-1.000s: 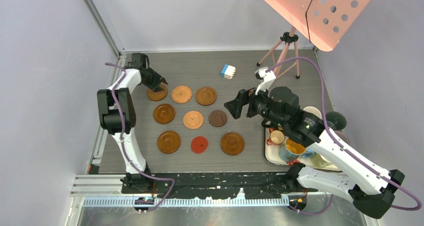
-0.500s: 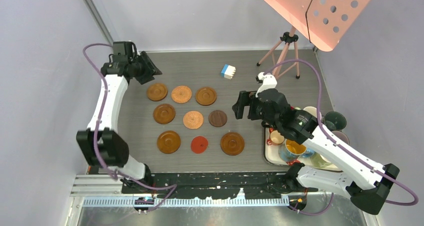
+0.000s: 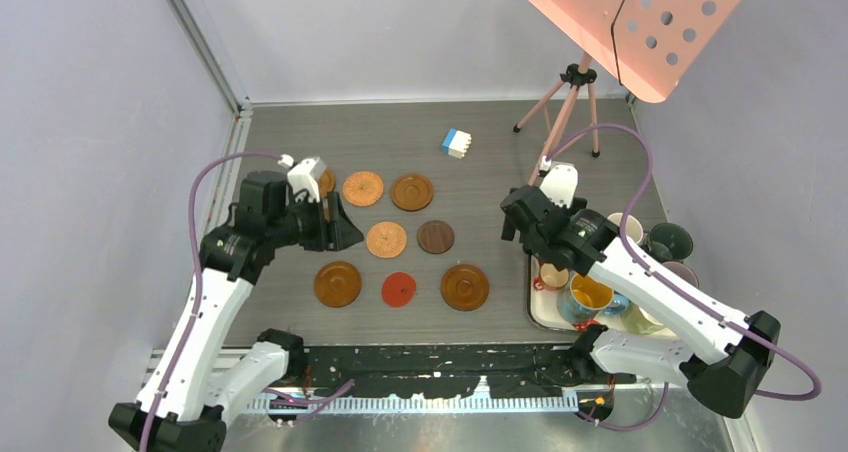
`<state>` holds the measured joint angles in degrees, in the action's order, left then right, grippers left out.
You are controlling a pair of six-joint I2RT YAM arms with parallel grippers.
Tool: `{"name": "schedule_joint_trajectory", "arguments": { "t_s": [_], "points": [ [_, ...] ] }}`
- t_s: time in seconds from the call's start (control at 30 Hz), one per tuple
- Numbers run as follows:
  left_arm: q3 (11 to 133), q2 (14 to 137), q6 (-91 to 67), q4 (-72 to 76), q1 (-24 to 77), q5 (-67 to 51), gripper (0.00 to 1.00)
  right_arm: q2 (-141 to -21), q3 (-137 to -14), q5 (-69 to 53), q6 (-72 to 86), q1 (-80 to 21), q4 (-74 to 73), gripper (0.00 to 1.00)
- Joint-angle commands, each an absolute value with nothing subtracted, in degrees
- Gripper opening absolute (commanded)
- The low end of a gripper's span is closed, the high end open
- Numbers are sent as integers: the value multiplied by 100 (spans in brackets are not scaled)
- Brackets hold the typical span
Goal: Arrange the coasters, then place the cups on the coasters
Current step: Pick up the cup from the tray.
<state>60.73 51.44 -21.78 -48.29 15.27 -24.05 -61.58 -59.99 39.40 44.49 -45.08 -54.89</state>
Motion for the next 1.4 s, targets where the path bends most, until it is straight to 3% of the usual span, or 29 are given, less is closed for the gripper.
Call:
{"name": "schedule_joint_trajectory", "arguments": {
  "t_s": [0.0,0.27,0.97,1.37],
  "points": [
    [5534,4432,-1673,-4741,1585,-2412,58,-6354,-5982,4044,3902,-3955,-5433,86],
    [4848,3253,-1631,-4487,1600,-1338,62,-6833,-6130,3731,3737,-2997,-5018,55],
    [4781,2928,-1687,-4634,1652,-967,62,-8022,-5618,3657,4036,-2557,-4112,39],
    [4796,2959,-1696,-4676,1652,-886,63,-8090,-6098,4044,3206,-2552,-4081,6]
  ]
}}
